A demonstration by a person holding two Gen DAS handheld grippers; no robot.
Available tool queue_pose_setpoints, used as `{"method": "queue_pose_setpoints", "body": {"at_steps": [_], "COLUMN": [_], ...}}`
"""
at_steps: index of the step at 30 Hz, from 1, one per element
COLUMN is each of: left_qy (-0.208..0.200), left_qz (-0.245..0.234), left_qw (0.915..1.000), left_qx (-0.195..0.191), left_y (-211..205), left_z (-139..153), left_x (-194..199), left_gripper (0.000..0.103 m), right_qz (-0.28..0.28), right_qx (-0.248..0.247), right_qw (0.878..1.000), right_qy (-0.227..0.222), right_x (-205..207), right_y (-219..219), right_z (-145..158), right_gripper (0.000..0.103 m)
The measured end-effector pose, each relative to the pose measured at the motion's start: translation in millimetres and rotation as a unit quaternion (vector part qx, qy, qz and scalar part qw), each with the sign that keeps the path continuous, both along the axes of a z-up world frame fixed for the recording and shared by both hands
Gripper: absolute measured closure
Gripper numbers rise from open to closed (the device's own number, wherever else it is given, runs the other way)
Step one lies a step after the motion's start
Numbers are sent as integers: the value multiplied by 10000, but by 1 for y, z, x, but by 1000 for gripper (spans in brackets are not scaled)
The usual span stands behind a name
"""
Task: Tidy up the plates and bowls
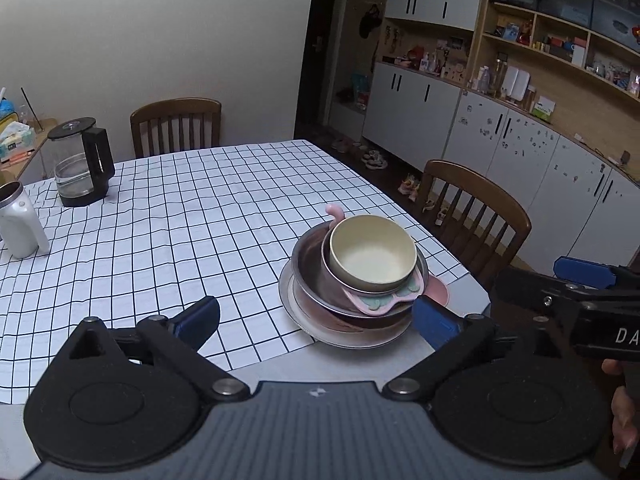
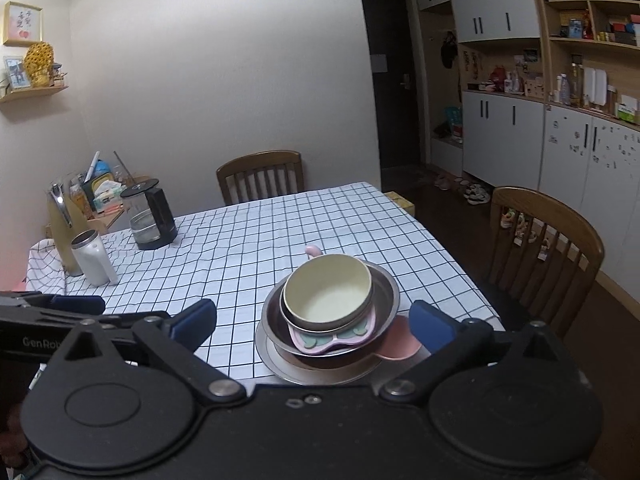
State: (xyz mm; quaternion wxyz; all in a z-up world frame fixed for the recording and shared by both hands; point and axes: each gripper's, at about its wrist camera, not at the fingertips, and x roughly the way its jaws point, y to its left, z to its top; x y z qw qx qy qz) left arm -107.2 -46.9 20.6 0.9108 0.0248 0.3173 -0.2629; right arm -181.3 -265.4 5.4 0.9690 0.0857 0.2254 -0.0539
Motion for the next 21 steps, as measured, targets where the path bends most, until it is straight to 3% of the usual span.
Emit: {"method": "queue_pose_setpoints", "body": {"at_steps": [21], "left_qy": [-183], "left_qz": [-62], "left_qw": [9998], "left_qx": [-41], "left_y": [-1], "left_z": [7], "left_x": [-7], "left_gripper": [0], "right_qz": [-225], "right_qx": [130], "right_qw": [9996], "right_qy": [57], "right_x": [-10], "right_y": [3], "right_z": [1], "right_gripper": [0]}}
